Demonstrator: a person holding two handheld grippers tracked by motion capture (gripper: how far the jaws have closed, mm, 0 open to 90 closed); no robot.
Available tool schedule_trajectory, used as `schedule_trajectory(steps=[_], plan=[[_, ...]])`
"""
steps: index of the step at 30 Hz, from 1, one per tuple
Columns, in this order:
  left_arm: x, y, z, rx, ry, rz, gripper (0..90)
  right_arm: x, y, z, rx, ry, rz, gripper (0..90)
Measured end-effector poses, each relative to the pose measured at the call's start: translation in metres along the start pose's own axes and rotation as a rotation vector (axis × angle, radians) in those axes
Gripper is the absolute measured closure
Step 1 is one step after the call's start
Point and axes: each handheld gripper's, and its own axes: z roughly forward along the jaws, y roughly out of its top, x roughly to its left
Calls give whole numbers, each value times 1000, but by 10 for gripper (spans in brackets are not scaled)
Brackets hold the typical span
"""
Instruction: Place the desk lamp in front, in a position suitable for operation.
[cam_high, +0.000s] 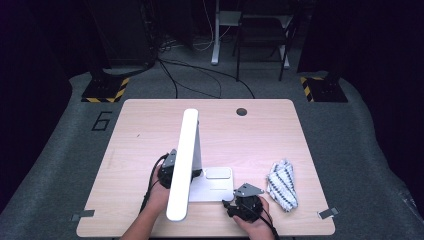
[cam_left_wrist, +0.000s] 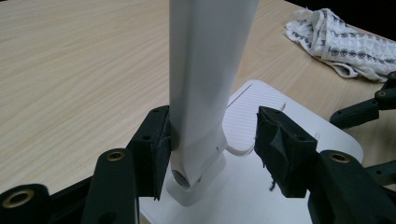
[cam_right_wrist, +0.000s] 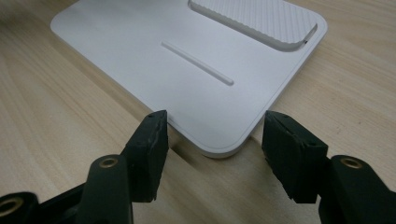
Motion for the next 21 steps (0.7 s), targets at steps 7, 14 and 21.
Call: schedule_trajectory(steps=[7,14,21], plan=[[-5,-1,-5,15,0,24,462,-11,2,0,-16,-11,30,416],[-8,-5,-11,1,-12,14,496,-16,4,1,-34,-52,33,427],[-14,-9,-16,-5,-26,7,501,-23,6,3,-47,-96,43,431]])
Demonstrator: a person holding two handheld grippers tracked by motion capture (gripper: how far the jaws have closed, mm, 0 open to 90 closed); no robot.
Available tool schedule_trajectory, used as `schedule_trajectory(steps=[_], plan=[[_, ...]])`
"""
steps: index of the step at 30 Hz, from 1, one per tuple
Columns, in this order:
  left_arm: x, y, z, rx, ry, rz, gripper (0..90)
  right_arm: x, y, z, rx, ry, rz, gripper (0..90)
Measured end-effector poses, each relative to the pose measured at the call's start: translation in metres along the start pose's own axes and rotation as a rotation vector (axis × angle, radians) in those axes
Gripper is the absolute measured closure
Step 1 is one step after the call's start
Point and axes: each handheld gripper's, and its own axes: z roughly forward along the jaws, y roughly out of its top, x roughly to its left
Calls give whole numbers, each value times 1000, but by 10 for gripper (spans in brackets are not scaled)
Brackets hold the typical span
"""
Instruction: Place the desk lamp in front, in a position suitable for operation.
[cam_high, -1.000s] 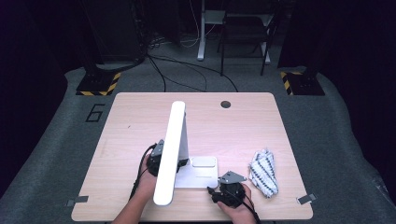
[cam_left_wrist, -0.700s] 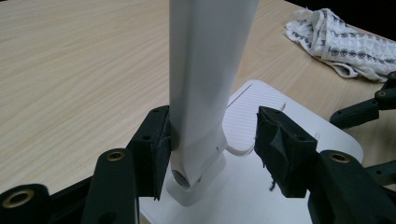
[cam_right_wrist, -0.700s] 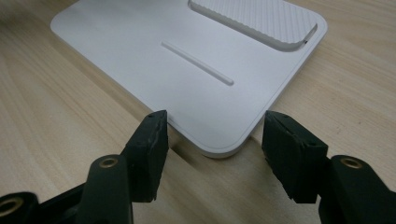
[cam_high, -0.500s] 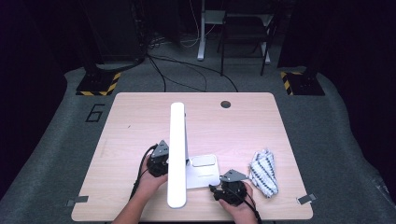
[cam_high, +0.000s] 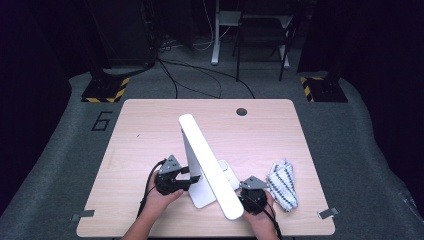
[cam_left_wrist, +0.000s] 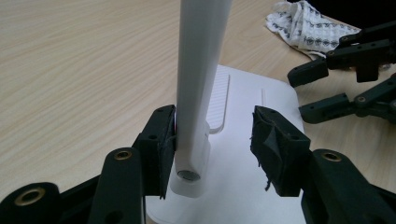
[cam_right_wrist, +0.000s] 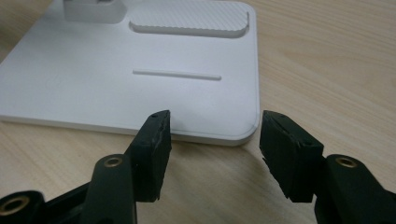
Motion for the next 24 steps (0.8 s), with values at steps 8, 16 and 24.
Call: schedule_trajectory(steps=[8,16,24], plan=[[-8,-4,-8,-3,-17,3,500,-11,3,5,-3,-15,24,436],[-15,-11,-17,4,-38,-7,494,-10,5,6,-16,71,83,412],[-15,-13,-16,10,-44,0,490,-5,5,9,-14,116,114,367]])
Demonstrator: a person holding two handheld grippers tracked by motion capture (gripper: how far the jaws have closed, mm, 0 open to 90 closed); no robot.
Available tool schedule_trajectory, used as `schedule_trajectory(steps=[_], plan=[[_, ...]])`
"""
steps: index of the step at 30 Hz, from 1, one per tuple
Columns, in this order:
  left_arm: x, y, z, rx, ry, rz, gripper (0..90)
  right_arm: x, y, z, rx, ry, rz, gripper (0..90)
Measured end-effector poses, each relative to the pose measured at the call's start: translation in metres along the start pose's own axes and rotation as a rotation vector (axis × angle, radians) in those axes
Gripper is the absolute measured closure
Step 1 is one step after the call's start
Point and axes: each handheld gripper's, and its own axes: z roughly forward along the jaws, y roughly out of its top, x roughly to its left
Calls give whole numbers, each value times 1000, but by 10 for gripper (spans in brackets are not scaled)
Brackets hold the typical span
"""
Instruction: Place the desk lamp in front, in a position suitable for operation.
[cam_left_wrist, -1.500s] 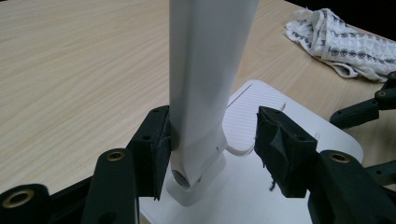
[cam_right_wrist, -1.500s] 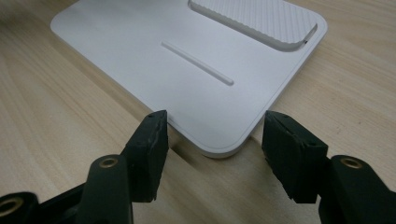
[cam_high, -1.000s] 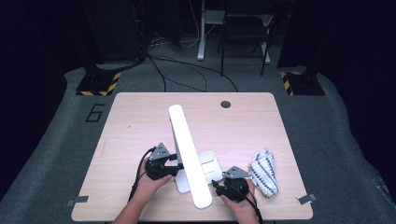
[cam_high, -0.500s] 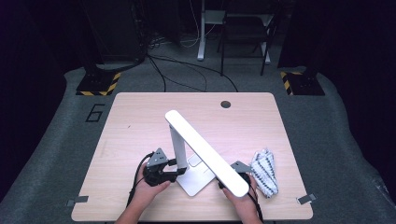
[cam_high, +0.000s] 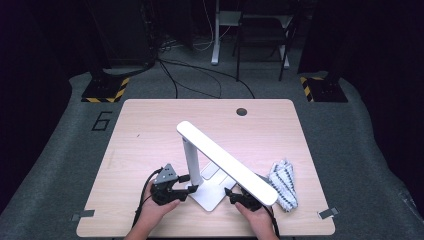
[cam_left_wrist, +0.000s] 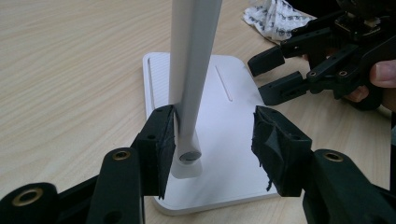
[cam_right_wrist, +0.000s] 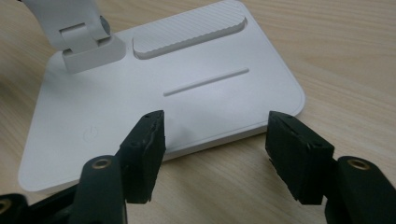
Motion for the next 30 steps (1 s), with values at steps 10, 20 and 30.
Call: schedule_trajectory(steps=[10,20,30], plan=[[-5,-3,3,20,-18,10,489,1,2,7,5,39,0,283],[-9,-5,2,41,-39,18,487,6,7,14,16,82,-8,274],[-16,-11,0,62,-68,18,483,7,8,17,14,122,-50,282]])
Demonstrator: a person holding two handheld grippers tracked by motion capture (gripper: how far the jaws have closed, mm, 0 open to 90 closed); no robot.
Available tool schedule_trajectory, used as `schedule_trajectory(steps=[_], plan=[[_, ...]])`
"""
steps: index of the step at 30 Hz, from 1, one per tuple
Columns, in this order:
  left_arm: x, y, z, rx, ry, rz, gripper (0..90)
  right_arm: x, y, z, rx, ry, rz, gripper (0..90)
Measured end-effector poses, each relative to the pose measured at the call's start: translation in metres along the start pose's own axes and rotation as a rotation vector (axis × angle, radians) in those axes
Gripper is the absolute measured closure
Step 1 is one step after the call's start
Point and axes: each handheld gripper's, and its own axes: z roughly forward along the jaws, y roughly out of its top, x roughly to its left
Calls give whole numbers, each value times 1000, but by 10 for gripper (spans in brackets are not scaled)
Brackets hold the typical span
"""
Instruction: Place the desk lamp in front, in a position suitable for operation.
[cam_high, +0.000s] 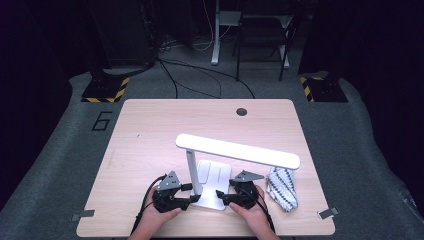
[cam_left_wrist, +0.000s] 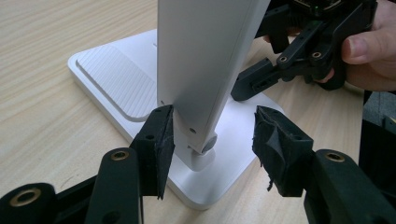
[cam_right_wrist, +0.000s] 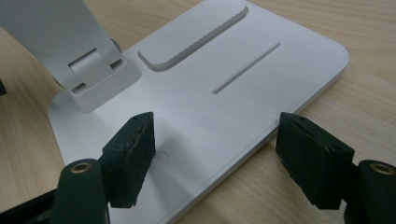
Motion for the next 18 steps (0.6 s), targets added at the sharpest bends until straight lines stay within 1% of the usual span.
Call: schedule_trajectory(steps=[1,2,3,5,6,7,8,9,10,11,12,13,14,15,18], plan=[[-2,-1,0,-3,-5,-13,483,0,0,0,0,0,-3,282],[-2,-1,0,1,-5,4,483,0,0,0,1,1,-3,282],[-2,-1,0,7,-13,0,484,0,0,0,1,2,-4,282],[-3,-2,1,12,-12,11,485,0,0,0,0,7,-4,284],[-3,-1,1,13,-7,21,488,0,0,0,-3,6,-2,291],[-3,-1,1,9,-5,14,490,-1,0,0,-4,7,-4,296],[-2,0,1,11,-1,27,490,-1,0,-1,-4,6,0,302],[-2,0,1,12,-2,28,481,0,-1,-2,1,13,4,306],[-2,1,1,12,1,33,472,1,-1,-3,1,10,9,305],[-2,1,3,4,13,35,472,1,-1,-3,1,10,9,305],[-2,2,4,9,19,45,460,2,-1,-4,-1,8,7,305],[-1,2,5,6,22,45,454,2,-2,-6,0,4,-8,306],[0,3,6,10,19,43,448,3,-3,-8,4,4,-7,305],[1,4,7,-5,25,32,442,5,-5,-11,-3,-1,-11,305],[5,6,7,-13,27,44,436,7,-7,-16,10,7,-18,306]])
